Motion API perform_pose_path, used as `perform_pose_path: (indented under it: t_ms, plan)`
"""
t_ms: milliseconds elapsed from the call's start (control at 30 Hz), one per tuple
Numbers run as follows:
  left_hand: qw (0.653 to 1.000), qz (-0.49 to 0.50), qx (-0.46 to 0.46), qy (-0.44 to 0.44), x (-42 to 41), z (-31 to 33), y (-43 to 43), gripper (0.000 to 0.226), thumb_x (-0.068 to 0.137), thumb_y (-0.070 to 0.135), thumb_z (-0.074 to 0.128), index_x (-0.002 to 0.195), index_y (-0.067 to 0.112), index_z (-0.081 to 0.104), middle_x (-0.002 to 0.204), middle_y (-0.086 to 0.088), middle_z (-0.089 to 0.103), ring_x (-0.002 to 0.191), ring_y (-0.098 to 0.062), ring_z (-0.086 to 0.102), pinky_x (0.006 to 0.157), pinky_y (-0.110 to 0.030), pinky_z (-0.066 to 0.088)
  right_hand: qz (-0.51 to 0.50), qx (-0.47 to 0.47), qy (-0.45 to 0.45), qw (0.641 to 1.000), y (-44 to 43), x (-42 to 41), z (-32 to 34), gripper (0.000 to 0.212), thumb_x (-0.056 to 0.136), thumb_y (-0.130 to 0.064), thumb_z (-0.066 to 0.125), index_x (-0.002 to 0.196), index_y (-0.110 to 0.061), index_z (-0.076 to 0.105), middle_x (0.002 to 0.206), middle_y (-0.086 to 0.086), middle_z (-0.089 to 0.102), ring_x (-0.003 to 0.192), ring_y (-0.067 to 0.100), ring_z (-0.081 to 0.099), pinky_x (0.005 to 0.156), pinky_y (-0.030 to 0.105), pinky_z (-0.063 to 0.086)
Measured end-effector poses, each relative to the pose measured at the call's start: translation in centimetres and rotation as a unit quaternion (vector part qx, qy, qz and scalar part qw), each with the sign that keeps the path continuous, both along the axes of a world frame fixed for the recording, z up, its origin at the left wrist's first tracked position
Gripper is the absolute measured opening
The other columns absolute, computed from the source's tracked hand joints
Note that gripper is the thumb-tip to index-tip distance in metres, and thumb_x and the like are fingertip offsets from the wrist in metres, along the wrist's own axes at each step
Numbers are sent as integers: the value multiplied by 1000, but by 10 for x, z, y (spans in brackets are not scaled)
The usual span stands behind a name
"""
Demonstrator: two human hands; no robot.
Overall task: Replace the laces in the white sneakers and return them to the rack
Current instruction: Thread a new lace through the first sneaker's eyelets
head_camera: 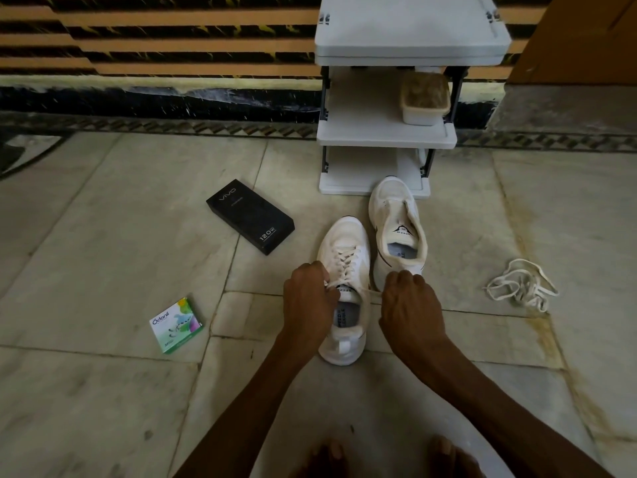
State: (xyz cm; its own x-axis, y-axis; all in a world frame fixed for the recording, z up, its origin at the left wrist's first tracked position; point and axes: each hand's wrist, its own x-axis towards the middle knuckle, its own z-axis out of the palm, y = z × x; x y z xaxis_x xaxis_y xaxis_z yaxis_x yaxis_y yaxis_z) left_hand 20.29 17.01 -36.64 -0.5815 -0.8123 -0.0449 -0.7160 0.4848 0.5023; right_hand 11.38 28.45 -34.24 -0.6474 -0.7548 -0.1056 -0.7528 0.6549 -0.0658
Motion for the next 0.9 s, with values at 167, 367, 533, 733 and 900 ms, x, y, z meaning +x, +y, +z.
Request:
perform_pose_path:
  t_ms: [167, 367, 533, 733, 900]
  plan:
    - [999, -15, 35, 16, 6, 5, -6, 25, 83, 25, 75, 103, 13, 68, 103, 0, 69, 87, -11, 62, 73, -17, 47, -25, -32, -201, 979, -2, -21, 2, 16, 88, -14, 61, 103, -7, 64, 101, 7, 67, 93, 21, 64, 77, 26, 48]
    - [996, -16, 63, 54, 10, 9, -4, 19, 79, 21, 76, 95, 14, 70, 95, 2, 69, 81, -6, 60, 65, -10, 43, -87, -154, -417, 891, -15, -27, 8, 14, 87, -27, 70, 91, -14, 69, 80, 0, 69, 75, 12, 65, 70, 22, 51]
    - [991, 5, 101, 85, 13, 6, -1, 16, 82, 23, 74, 96, 15, 71, 88, 9, 67, 76, -3, 60, 62, -4, 39, -143, -233, -515, 812, -15, -29, 26, 17, 97, -6, 52, 97, 0, 68, 85, 12, 72, 71, 12, 70, 67, 19, 57]
    - [948, 19, 241, 206, 12, 27, -13, 19, 97, 23, 55, 96, 19, 74, 75, 11, 70, 69, -3, 65, 60, -9, 47, -131, -294, -569, 757, -13, -33, 49, 15, 96, -5, 54, 94, -2, 69, 81, 15, 68, 67, 18, 62, 69, 27, 54]
    - [915, -21, 242, 322, 5, 69, -16, 16, 98, 14, 52, 112, 21, 58, 82, -2, 73, 70, -13, 68, 61, -20, 51, -89, -356, -558, 745, -17, -34, 80, 10, 89, 2, 62, 93, 4, 71, 76, 15, 69, 60, 12, 62, 61, 21, 55]
